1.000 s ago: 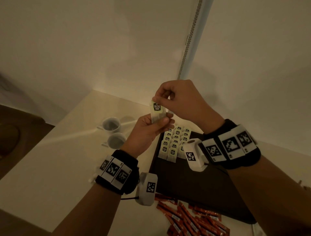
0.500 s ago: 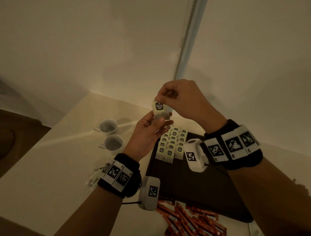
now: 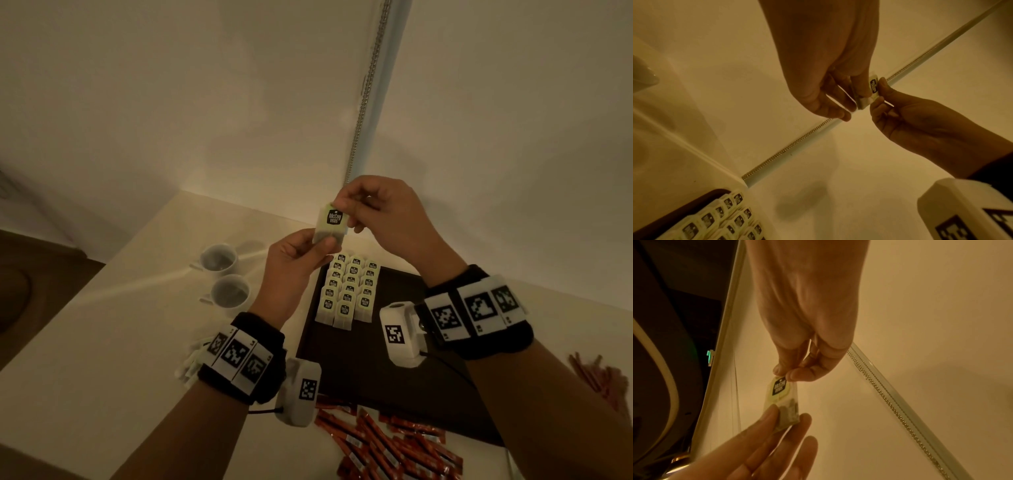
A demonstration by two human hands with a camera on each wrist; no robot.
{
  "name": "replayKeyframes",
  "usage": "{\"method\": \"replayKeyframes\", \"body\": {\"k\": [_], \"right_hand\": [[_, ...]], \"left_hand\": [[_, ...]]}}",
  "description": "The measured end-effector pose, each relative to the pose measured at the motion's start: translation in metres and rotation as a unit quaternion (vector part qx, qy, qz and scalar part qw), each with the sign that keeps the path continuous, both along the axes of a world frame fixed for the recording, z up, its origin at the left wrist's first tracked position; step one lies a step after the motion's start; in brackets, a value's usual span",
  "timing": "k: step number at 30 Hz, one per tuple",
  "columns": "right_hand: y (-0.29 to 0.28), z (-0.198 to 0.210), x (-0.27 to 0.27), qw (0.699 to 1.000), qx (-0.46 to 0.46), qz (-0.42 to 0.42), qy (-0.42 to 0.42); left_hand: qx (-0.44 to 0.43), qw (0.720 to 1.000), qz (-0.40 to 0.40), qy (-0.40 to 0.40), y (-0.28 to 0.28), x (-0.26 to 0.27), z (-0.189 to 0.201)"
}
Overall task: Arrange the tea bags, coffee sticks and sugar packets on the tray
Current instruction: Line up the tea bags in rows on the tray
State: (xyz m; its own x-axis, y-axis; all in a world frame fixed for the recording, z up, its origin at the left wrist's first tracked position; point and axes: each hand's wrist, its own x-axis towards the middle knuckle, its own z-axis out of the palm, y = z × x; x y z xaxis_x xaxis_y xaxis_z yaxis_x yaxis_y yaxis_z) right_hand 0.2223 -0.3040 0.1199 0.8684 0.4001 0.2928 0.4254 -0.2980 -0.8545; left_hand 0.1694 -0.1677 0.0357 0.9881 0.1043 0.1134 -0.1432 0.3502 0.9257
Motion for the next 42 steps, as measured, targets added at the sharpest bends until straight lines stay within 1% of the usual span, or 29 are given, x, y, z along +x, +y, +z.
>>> {"method": "replayKeyframes", "body": {"k": [3, 4, 6, 8, 11, 13, 15, 17, 19, 21, 24, 26, 33, 35, 36, 37, 38, 40, 41, 42], "right_hand": [[-0.007, -0.008, 0.001, 1.000, -0.015, -0.010, 0.012], [-0.012, -0.014, 0.002, 0.999, -0.040, -0.015, 0.020], [-0.025, -0.032, 0.004, 0.990, -0.132, -0.024, 0.034], [-0.042, -0.058, 0.005, 0.973, -0.222, -0.026, 0.063], [-0.063, -0.106, 0.004, 0.942, -0.304, -0.028, 0.137], [-0.073, -0.136, 0.003, 0.919, -0.345, -0.022, 0.188], [-0.080, -0.162, 0.002, 0.901, -0.368, -0.016, 0.229], [-0.084, -0.184, 0.004, 0.889, -0.386, -0.021, 0.244], [-0.085, -0.198, 0.008, 0.887, -0.389, -0.044, 0.246], [-0.083, -0.208, 0.012, 0.891, -0.376, -0.069, 0.246], [-0.078, -0.217, 0.015, 0.900, -0.344, -0.116, 0.242], [-0.075, -0.222, 0.017, 0.903, -0.325, -0.141, 0.243], [-0.069, -0.229, 0.019, 0.900, -0.312, -0.168, 0.255], [-0.061, -0.226, 0.015, 0.910, -0.301, -0.184, 0.217], [-0.053, -0.222, 0.011, 0.921, -0.290, -0.184, 0.182], [-0.041, -0.217, 0.005, 0.934, -0.275, -0.172, 0.146], [-0.026, -0.213, -0.003, 0.948, -0.260, -0.142, 0.115], [0.010, -0.208, -0.020, 0.964, -0.251, -0.031, 0.087], [0.029, -0.209, -0.029, 0.960, -0.262, 0.039, 0.090], [0.048, -0.211, -0.038, 0.948, -0.282, 0.104, 0.101]], "left_hand": [[0.025, 0.999, -0.013, 0.028, 0.001, -0.004, -0.005], [0.038, 0.998, -0.019, 0.045, 0.006, -0.007, -0.009], [0.088, 0.993, -0.024, 0.080, 0.020, -0.016, -0.019], [0.142, 0.984, -0.011, 0.109, 0.041, -0.030, -0.031], [0.215, 0.965, 0.004, 0.150, 0.073, -0.057, -0.054], [0.227, 0.955, 0.008, 0.192, 0.094, -0.080, -0.069], [0.227, 0.944, 0.017, 0.240, 0.112, -0.103, -0.083], [0.212, 0.934, 0.037, 0.283, 0.127, -0.128, -0.097], [0.211, 0.921, 0.054, 0.324, 0.137, -0.150, -0.110], [0.210, 0.905, 0.066, 0.364, 0.144, -0.169, -0.122], [0.210, 0.881, 0.057, 0.421, 0.154, -0.190, -0.139], [0.208, 0.870, 0.048, 0.445, 0.160, -0.201, -0.145], [0.202, 0.861, 0.077, 0.460, 0.170, -0.225, -0.155], [0.204, 0.861, 0.090, 0.456, 0.172, -0.233, -0.158], [0.208, 0.862, 0.097, 0.453, 0.173, -0.236, -0.160], [0.210, 0.863, 0.102, 0.449, 0.173, -0.240, -0.161], [0.213, 0.864, 0.105, 0.444, 0.173, -0.243, -0.163], [0.212, 0.865, 0.111, 0.442, 0.176, -0.249, -0.168], [0.210, 0.865, 0.110, 0.443, 0.177, -0.252, -0.170], [0.208, 0.866, 0.108, 0.442, 0.179, -0.255, -0.172]]}}
